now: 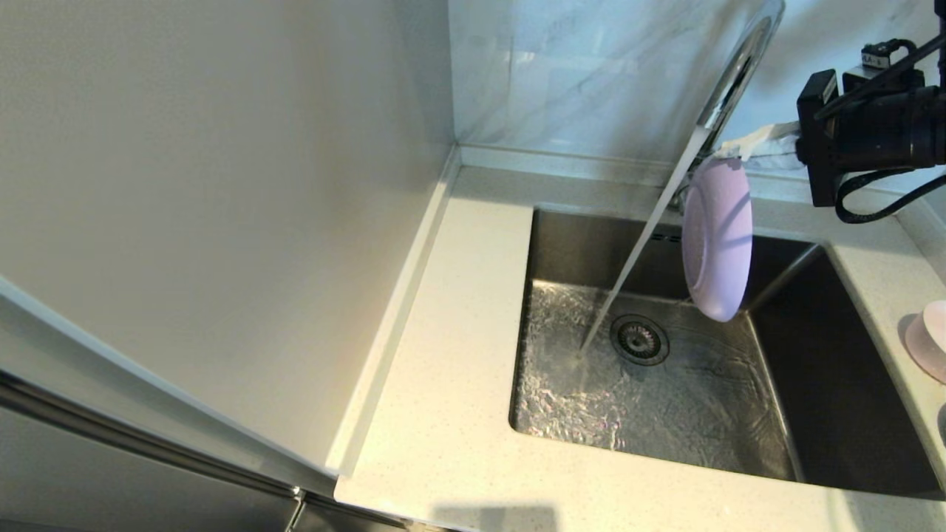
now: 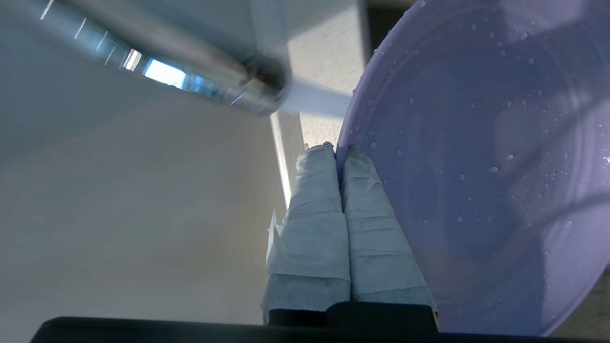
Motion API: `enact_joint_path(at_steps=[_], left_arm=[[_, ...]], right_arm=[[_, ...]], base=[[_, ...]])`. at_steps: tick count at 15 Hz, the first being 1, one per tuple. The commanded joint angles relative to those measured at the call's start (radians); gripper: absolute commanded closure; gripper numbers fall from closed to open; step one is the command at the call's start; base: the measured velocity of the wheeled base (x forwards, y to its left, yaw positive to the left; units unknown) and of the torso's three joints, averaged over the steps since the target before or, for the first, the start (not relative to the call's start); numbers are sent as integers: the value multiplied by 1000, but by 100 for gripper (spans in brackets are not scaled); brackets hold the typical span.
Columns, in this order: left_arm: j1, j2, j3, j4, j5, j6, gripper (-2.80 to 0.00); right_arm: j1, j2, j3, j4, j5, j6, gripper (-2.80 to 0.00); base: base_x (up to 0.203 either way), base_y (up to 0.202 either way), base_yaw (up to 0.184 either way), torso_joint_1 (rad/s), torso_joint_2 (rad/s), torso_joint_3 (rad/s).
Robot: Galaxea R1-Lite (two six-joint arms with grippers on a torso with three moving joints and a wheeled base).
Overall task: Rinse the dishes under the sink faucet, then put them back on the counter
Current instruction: Rinse the plate
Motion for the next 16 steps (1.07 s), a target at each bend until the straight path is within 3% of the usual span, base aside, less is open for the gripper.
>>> enact_joint_path(at_steps=[1,6,9,12,14,16], left_arm=[[0,0,0,0,-1,0,0],[0,0,0,0,0,0,0],[0,0,0,0,0,0,0],[0,0,0,0,0,0,0],[0,0,0,0,0,0,0],[0,0,0,0,-1,0,0]], right_arm=[[-14,19,9,2,-36,39,0],[-102,23,17,-7,-17,191,0],[-199,1,69,-111,146,330,0],[-293,-34,253,-413,272,440,0],[-363,-42,404,-694,322,521,0],[-435,-32,517,-967,356,698,0]], base=[[0,0,0,0,0,0],[0,0,0,0,0,0],[0,0,0,0,0,0],[0,0,0,0,0,0],[0,0,0,0,0,0],[0,0,0,0,0,0]])
